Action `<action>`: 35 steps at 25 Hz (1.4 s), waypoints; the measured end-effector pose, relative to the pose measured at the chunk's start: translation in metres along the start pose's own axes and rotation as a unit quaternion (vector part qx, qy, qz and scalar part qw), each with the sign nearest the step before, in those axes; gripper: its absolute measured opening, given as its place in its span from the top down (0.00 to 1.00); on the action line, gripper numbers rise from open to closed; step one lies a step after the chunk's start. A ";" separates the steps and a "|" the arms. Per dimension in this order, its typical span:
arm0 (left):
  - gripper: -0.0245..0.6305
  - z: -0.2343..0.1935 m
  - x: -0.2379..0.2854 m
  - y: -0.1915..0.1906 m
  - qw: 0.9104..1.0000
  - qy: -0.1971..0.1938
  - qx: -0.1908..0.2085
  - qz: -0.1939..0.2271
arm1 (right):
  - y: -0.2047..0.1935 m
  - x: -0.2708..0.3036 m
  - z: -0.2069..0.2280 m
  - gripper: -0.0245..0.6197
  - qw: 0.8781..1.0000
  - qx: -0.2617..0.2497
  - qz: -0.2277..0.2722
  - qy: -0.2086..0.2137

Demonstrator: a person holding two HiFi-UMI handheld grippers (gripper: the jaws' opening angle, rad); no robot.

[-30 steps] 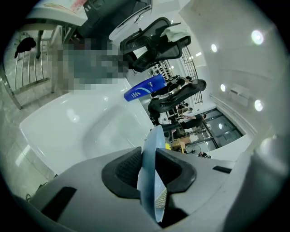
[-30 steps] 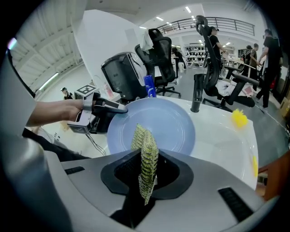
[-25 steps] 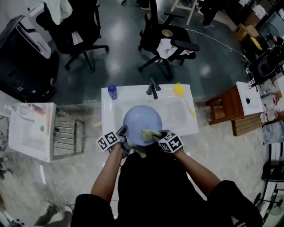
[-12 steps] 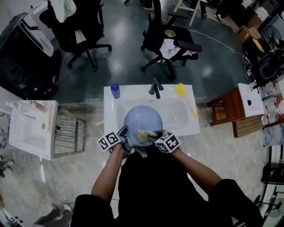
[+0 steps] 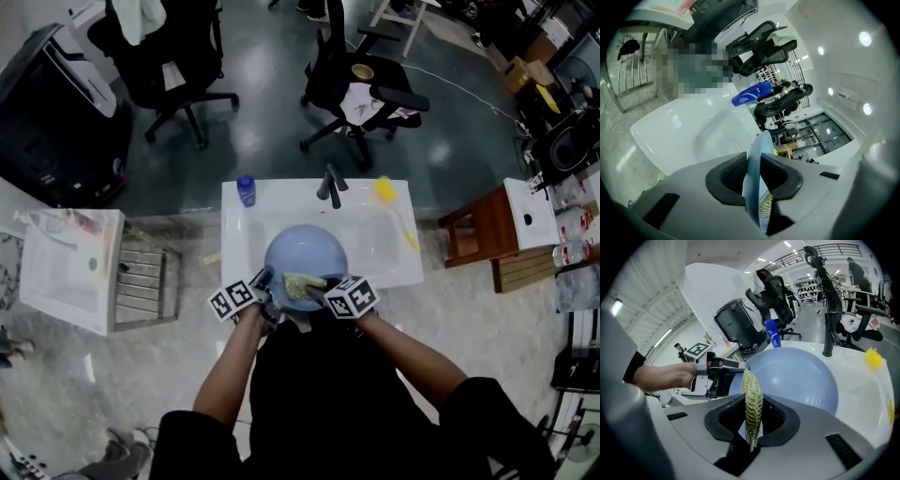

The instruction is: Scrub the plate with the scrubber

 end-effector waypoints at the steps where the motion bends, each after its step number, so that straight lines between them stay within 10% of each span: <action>1: 0.85 0.000 0.000 0.000 1.000 -0.001 0.001 0.000 | 0.001 0.001 0.000 0.86 1.000 0.003 0.002 0.002; 12: 0.86 0.006 0.002 -0.012 1.000 -0.006 0.009 -0.012 | 0.006 0.006 0.009 0.86 0.998 0.059 0.026 0.022; 35: 0.87 0.085 0.035 -0.080 0.997 0.000 0.070 -0.015 | 0.023 -0.029 0.106 0.86 0.996 -0.031 -0.080 0.019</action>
Point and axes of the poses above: the fingertips, and each gripper's own axes: x forward along the fingers, z to its right, y out of its top, the point moved 7 cm from there along -x, backward along the fingers, and after that the axes turned 6 degrees about z, right-handed, at the moved point
